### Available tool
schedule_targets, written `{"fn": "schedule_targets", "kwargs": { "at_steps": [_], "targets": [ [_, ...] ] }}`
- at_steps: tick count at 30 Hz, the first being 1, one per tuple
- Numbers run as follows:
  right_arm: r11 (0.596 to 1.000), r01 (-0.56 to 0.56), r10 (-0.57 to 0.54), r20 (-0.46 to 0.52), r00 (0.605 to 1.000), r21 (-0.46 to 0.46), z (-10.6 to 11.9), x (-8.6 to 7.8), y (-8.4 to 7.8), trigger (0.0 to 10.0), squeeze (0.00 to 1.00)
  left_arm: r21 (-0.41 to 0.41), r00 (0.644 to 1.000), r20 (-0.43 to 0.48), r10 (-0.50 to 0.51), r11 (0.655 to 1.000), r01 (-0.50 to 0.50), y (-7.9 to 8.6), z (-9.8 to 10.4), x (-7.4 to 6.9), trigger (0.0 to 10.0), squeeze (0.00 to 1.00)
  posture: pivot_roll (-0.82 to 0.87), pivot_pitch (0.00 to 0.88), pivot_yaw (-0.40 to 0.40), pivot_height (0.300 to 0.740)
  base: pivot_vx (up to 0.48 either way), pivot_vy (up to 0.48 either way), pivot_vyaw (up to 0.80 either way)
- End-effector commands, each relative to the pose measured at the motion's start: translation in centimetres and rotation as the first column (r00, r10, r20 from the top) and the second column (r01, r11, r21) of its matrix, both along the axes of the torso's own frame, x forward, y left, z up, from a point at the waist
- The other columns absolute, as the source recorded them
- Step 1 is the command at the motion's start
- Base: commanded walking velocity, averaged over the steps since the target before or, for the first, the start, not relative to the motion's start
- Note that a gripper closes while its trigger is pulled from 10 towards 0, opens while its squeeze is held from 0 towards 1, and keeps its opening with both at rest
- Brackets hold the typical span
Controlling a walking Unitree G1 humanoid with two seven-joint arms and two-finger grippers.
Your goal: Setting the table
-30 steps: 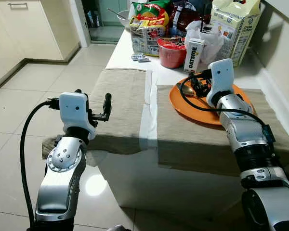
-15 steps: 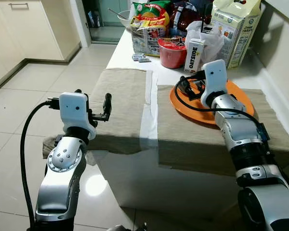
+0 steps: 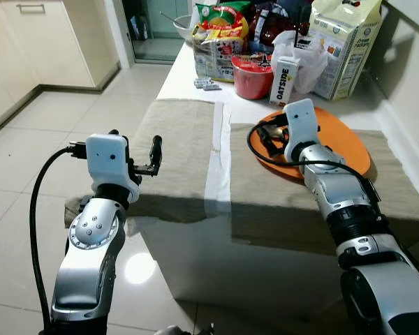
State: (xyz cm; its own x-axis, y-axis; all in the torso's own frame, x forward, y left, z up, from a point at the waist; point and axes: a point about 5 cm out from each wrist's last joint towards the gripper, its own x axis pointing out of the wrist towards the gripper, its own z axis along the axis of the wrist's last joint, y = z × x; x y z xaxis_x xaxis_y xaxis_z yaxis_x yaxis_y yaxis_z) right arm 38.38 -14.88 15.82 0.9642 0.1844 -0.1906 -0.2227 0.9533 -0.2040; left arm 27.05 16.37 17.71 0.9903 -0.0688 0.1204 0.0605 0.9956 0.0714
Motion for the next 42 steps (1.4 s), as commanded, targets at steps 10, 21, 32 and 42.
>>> {"fn": "schedule_targets", "kwargs": {
  "at_steps": [10, 21, 32, 42],
  "targets": [
    [0.999, 0.040, -0.040, -0.055, 0.998, -0.005, -0.6, 0.2, -0.6, 10.0, 0.00, 0.012, 1.000, 0.012, -0.001, 1.000, 0.001, 0.0, 0.4, -0.1, 10.0, 0.00, -0.08, 0.000, 0.067, 0.740, 0.000, 0.000, 0.00],
    [1.000, 0.001, 0.000, -0.071, 0.998, 0.021, -0.9, 0.1, 0.1, 10.0, 0.00, 0.015, 1.000, 0.013, 0.003, 1.000, -0.004, 0.1, 0.5, -0.1, 10.0, 0.00, -0.08, 0.000, 0.071, 0.740, 0.000, 0.000, 0.00],
    [1.000, -0.017, 0.018, -0.091, 0.996, 0.016, -1.3, -0.2, 0.3, 10.0, 0.00, 0.014, 1.000, 0.012, 0.006, 1.000, -0.006, 0.2, 0.5, -0.1, 10.0, 0.00, -0.08, 0.000, 0.072, 0.740, 0.000, 0.000, 0.00],
    [0.993, -0.069, 0.080, 0.118, 0.990, -0.098, 1.9, -0.2, 1.2, 10.0, 0.00, 0.016, 1.000, 0.013, 0.007, 1.000, -0.007, 0.2, 0.5, 0.0, 10.0, 0.00, -0.08, 0.000, 0.073, 0.740, 0.000, 0.000, 0.00]
  ]
}}
